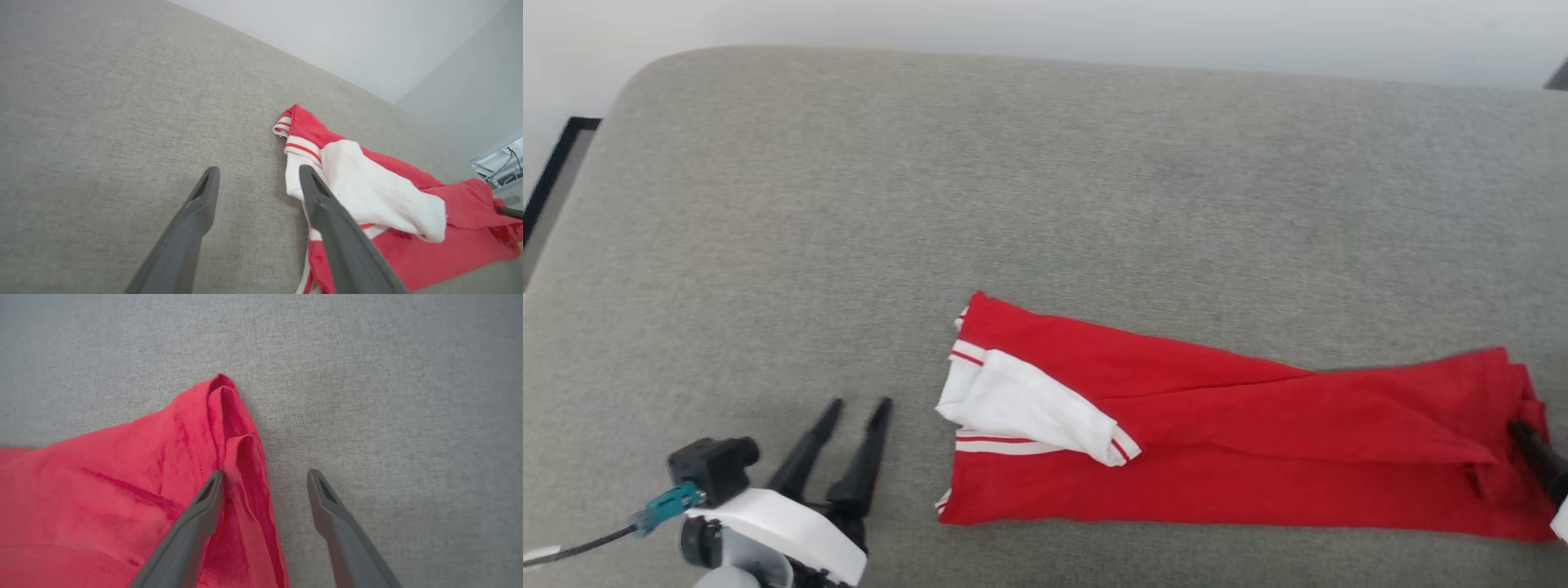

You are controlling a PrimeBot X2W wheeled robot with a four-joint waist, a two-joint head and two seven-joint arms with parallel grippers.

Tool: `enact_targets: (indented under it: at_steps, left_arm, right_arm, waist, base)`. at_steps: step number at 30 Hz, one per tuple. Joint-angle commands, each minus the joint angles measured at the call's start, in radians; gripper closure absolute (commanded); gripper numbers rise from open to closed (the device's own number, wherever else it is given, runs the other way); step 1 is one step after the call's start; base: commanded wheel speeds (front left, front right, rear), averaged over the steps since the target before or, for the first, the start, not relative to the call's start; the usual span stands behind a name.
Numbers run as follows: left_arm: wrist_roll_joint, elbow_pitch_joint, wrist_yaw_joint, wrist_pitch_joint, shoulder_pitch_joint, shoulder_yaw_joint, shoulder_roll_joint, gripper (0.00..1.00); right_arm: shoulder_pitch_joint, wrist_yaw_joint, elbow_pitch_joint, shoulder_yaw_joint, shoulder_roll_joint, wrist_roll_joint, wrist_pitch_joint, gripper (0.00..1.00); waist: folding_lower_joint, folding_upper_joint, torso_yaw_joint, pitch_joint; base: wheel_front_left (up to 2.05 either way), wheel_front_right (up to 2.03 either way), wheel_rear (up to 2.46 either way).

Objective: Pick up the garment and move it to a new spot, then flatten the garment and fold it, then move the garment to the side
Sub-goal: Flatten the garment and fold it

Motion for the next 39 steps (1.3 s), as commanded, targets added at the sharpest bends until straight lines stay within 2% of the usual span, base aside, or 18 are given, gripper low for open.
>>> enact_targets:
  at_steps: [1,7,8,11,15,16,18,27,33,39]
  left_arm:
    - [0.036,-0.001,0.002,-0.005,0.018,0.044,-0.014,0.00]
    - [0.307,-0.046,0.002,-0.005,0.077,0.251,-0.101,0.00]
    - [0.307,-0.046,0.002,-0.005,0.077,0.251,-0.101,0.00]
    - [0.448,-0.090,0.002,-0.005,0.108,0.301,-0.136,0.00]
    - [0.543,-0.135,0.002,-0.005,0.137,0.316,-0.167,0.00]
    - [0.559,-0.140,0.002,-0.005,0.141,0.319,-0.172,0.00]
    - [0.578,-0.150,0.002,-0.005,0.142,0.320,-0.179,0.00]
    - [0.561,-0.176,0.002,-0.005,0.143,0.313,-0.177,0.00]
    - [0.563,-0.215,0.002,-0.005,0.131,0.333,-0.175,0.00]
    - [0.568,-0.239,0.002,-0.005,0.121,0.336,-0.166,0.00]
  right_arm:
    - [-0.015,0.000,0.011,0.001,0.004,0.012,0.011,0.00]
    - [-0.025,0.000,0.078,0.027,-0.002,0.025,0.067,0.00]
    - [-0.025,0.000,0.078,0.027,-0.002,0.025,0.067,0.00]
    - [-0.027,0.000,0.112,0.034,0.009,0.027,0.091,0.00]
    - [-0.034,0.000,0.150,0.037,0.023,0.017,0.108,0.00]
    - [-0.039,0.000,0.157,0.040,0.027,0.019,0.111,0.29]
    - [-0.049,0.000,0.163,0.041,0.034,0.027,0.106,1.00]
    - [-0.099,-0.001,0.161,-0.031,0.013,0.001,0.039,1.00]
    - [-0.115,-0.001,0.165,-0.142,-0.007,-0.017,-0.014,1.00]
    - [-0.105,-0.001,0.206,-0.277,-0.063,-0.037,-0.046,1.00]
  waist:
    - [0.0000,-0.0001,0.016,-0.005]
    - [0.0000,-0.0001,0.053,-0.014]
    - [0.0000,-0.0001,0.053,-0.014]
    - [0.0000,-0.0001,0.064,-0.017]
    - [0.0000,-0.0001,0.071,-0.018]
    - [0.0000,-0.0001,0.072,-0.017]
    - [0.0000,-0.0001,0.072,-0.016]
    - [0.0000,-0.0001,0.043,-0.017]
    - [0.0000,-0.0001,0.003,-0.007]
    - [0.0000,-0.0001,-0.030,0.008]
  base:
    - [0.00,0.00,0.00]
    - [0.00,0.00,0.00]
    - [0.00,0.00,0.00]
    - [0.00,0.00,0.00]
    - [0.00,0.00,0.00]
    - [0.00,0.00,0.00]
    - [0.00,0.00,0.00]
    - [0.00,0.00,0.00]
    - [0.00,0.00,0.00]
    - [0.00,0.00,0.00]
